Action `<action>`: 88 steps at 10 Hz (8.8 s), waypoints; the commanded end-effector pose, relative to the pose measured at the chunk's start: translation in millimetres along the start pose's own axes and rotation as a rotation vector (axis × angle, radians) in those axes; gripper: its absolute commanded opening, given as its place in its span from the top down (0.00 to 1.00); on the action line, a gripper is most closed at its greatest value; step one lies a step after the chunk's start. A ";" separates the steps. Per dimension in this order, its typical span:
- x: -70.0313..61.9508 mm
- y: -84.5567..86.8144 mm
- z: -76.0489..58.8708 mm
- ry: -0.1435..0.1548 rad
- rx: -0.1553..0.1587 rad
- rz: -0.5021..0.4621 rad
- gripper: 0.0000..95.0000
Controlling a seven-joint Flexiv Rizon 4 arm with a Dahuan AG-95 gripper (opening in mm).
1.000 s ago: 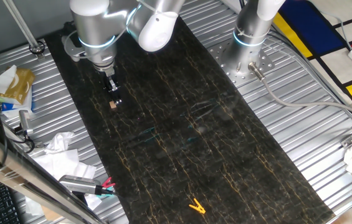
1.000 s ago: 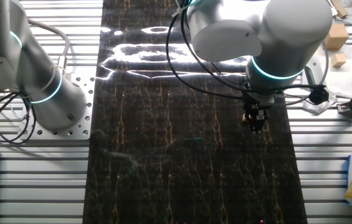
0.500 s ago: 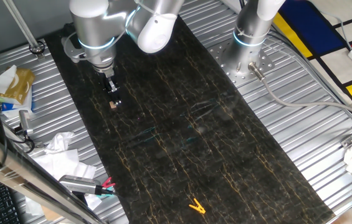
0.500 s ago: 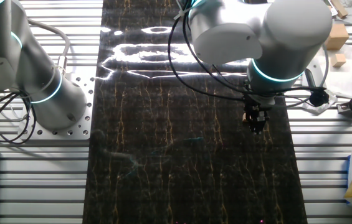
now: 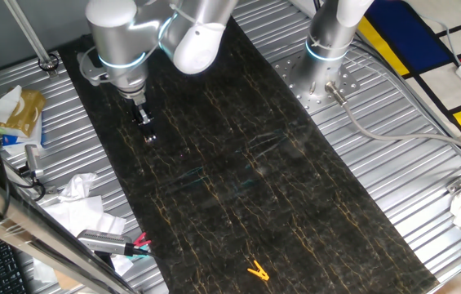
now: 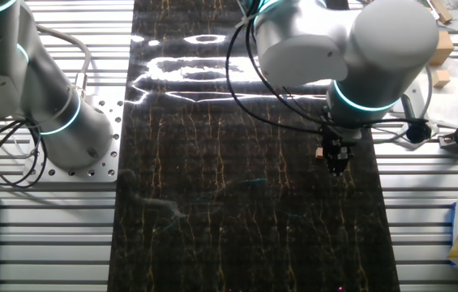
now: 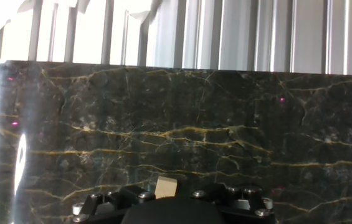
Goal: Use the gripper to push the small block from left to right
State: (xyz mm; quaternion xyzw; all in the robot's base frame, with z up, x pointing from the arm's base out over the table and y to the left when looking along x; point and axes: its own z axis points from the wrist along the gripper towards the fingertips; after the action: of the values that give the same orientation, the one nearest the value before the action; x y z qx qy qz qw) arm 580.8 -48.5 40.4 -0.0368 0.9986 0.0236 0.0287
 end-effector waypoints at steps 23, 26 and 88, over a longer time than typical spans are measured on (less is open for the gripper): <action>-0.6 21.3 22.8 0.018 -0.018 0.070 0.00; 0.0 23.5 24.5 0.019 -0.023 0.079 0.00; -7.6 91.0 41.3 -0.027 -0.066 0.206 0.00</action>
State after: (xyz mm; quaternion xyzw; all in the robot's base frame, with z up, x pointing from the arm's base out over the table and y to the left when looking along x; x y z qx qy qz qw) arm 583.7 47.2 3.4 0.0661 0.9952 0.0610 0.0382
